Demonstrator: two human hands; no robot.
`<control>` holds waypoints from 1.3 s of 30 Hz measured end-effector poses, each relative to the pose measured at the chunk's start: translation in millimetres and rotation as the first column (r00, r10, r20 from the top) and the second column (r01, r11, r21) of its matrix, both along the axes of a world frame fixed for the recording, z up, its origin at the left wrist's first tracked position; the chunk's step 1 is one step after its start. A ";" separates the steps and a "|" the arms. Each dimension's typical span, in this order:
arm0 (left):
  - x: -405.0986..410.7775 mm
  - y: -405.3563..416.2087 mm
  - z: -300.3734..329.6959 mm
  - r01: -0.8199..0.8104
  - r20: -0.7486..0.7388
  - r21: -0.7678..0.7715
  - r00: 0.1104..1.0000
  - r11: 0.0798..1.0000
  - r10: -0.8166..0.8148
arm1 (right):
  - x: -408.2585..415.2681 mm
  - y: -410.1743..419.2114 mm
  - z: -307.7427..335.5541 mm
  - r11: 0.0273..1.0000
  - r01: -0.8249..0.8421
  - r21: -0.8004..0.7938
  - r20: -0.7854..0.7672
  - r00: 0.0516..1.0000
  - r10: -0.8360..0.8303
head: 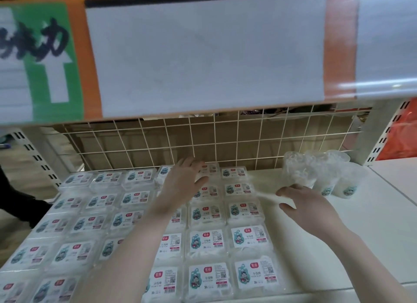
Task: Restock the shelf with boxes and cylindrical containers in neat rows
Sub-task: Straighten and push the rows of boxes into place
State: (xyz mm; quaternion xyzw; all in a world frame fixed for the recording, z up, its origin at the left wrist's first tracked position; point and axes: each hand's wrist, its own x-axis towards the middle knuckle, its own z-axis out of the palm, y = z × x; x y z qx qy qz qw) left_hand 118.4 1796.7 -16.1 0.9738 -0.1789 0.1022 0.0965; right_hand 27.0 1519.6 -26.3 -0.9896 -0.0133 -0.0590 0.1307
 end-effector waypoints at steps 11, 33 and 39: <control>-91.1 -14.1 -9.9 -0.180 -0.006 -0.171 0.983 0.969 0.181 | -39.7 -0.1 -31.9 0.966 0.242 0.092 0.108 0.962 -0.251; -206.1 -251.9 2.2 -0.139 -0.074 -0.206 0.989 0.969 0.126 | -161.9 -222.7 -40.0 0.919 0.358 0.163 0.414 0.821 -0.393; -240.5 -379.3 2.4 -0.106 -0.098 -0.254 0.992 0.961 0.083 | -193.8 -341.2 -33.3 0.934 0.349 0.074 0.511 0.791 -0.336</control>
